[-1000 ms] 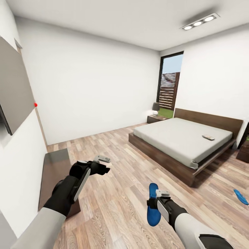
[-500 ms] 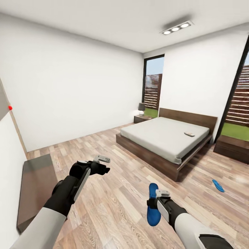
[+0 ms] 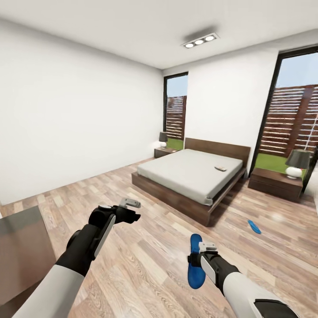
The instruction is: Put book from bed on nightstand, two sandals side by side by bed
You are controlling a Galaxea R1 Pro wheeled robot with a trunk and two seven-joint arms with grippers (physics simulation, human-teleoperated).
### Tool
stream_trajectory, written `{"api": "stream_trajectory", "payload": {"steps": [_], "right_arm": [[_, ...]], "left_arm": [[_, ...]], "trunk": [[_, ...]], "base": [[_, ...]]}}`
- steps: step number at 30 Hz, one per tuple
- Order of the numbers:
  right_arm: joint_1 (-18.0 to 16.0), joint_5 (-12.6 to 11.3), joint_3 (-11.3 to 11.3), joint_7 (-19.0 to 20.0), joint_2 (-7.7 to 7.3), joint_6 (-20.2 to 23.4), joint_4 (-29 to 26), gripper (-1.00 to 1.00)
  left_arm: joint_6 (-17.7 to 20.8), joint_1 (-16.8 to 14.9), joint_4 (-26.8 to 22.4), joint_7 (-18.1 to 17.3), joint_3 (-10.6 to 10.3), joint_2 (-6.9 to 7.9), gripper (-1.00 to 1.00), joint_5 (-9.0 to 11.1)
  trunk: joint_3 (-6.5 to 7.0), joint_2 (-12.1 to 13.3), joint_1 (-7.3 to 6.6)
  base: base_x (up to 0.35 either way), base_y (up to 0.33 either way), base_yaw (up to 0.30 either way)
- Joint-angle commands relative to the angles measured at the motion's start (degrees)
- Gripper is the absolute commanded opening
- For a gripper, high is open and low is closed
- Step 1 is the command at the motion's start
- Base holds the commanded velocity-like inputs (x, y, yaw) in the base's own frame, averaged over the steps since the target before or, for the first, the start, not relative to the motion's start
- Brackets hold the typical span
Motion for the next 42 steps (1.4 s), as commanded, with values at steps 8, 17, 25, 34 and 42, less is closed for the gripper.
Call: {"api": "stream_trajectory", "payload": {"steps": [8, 17, 25, 34, 42], "right_arm": [[0.0, 0.0, -0.4, -0.1, 0.05, 0.3, -0.1, -1.0], [0.0, 0.0, -0.4, -0.2, 0.06, 0.3, -0.1, -1.0], [0.0, 0.0, -0.4, -0.1, 0.08, 0.3, -0.1, -1.0], [0.0, 0.0, -0.4, -0.1, 0.08, 0.3, -0.1, -1.0], [0.0, 0.0, -0.4, -0.1, 0.12, 0.3, -0.1, -1.0]], "left_arm": [[0.2, 0.0, -0.1, -0.2, 0.0, 0.0, 1.0, -0.2], [0.2, 0.0, -0.1, -0.2, 0.0, 0.0, 1.0, -0.3], [0.2, 0.0, 0.0, -0.2, 0.0, 0.0, 1.0, -0.3], [0.2, 0.0, -0.1, -0.2, 0.0, 0.0, 1.0, -0.3], [0.2, 0.0, -0.1, -0.2, 0.0, 0.0, 1.0, -0.3]], "trunk": [[0.16, 0.0, 0.02], [0.34, 0.0, 0.02], [0.36, 0.0, 0.02], [0.37, 0.0, 0.02], [0.37, 0.0, 0.02]], "base": [[0.0, 0.0, -0.279], [0.0, 0.0, -0.279], [0.0, 0.0, -0.274], [0.0, 0.0, -0.21], [0.0, 0.0, -0.174]]}}
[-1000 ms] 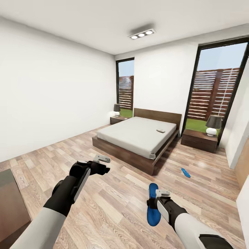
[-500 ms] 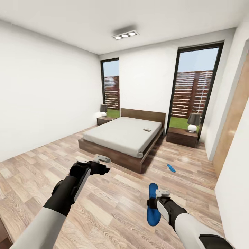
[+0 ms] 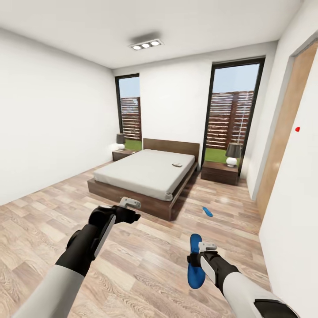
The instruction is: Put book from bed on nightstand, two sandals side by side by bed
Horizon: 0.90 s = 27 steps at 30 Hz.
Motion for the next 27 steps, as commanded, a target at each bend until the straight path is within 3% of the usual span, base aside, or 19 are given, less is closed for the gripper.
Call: {"api": "stream_trajectory", "payload": {"steps": [1, 16, 27], "right_arm": [[0.0, 0.0, -0.4, -0.2, 0.06, 0.3, -0.1, -1.0], [0.0, 0.0, -0.4, -0.2, 0.09, 0.3, -0.1, -1.0], [0.0, 0.3, -0.4, -0.2, 0.12, 0.3, -0.1, -1.0]], "left_arm": [[0.2, 0.0, -0.1, -0.2, 0.0, 0.0, 1.0, -0.2], [0.2, 0.0, -0.1, -0.2, 0.0, 0.04, 1.0, -0.2], [0.2, 0.0, -0.1, -0.2, 0.0, 0.06, 1.0, -0.2]], "trunk": [[-0.03, 0.0, 0.02], [-0.03, 0.0, 0.02], [-0.03, 0.0, 0.02]], "base": [[0.0, 0.0, -0.174], [0.0, 0.0, -0.178], [0.0, 0.0, -0.023]]}}
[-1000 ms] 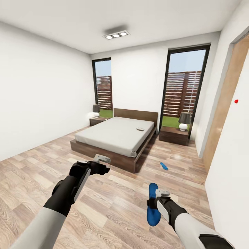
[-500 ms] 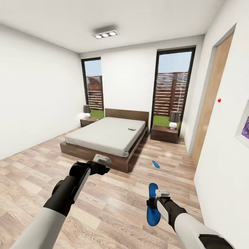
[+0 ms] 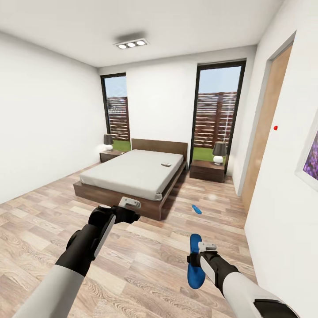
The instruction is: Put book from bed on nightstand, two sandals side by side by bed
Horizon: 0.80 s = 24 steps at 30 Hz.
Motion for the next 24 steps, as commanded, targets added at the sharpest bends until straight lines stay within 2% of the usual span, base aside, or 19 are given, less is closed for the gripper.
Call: {"api": "stream_trajectory", "payload": {"steps": [1, 15, 24], "right_arm": [[0.0, 0.0, -0.4, -0.1, 0.04, 0.3, -0.1, -1.0], [0.0, 0.0, -0.3, -0.1, 0.19, -1.0, -0.1, -1.0], [0.0, -0.1, -0.3, -0.1, 0.12, -1.2, -0.1, -1.0]], "left_arm": [[0.2, 0.0, 0.0, -0.2, 0.0, -0.01, 1.0, -0.2], [0.2, 0.0, 0.0, -0.2, 0.0, -0.02, 1.0, -0.2], [0.2, 0.0, 0.0, -0.2, 0.0, 0.01, 1.0, -0.2]], "trunk": [[-0.03, 0.0, 0.02], [-0.03, 0.0, 0.02], [-0.03, 0.0, 0.02]], "base": [[0.0, 0.0, -0.002], [0.0, 0.0, -0.002], [0.0, 0.0, -0.214]]}}
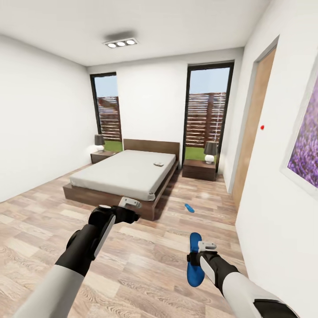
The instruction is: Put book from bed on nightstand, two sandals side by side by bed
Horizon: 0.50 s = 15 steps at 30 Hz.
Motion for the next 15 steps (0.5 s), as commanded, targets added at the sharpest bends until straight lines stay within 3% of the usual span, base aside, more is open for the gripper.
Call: {"api": "stream_trajectory", "payload": {"steps": [1, 11, 15], "right_arm": [[0.0, 0.0, -0.4, -0.1, 0.05, 0.3, -0.1, -1.0], [0.0, 0.0, -0.4, -0.1, 0.04, 0.2, 0.0, -1.0], [0.0, 0.0, -0.4, -0.1, 0.1, 0.2, 0.0, -1.0]], "left_arm": [[0.2, 0.0, -0.1, -0.2, 0.0, 0.01, 1.0, -0.2], [0.2, 0.0, -0.1, -0.2, 0.0, 0.0, 1.0, -0.2], [0.2, 0.0, -0.1, -0.2, 0.0, 0.02, 1.0, -0.2]], "trunk": [[-0.03, 0.0, 0.02], [-0.03, 0.0, 0.02], [-0.03, 0.0, 0.02]], "base": [[0.0, 0.0, -0.283], [0.0, 0.0, -0.286], [0.0, 0.0, -0.176]]}}
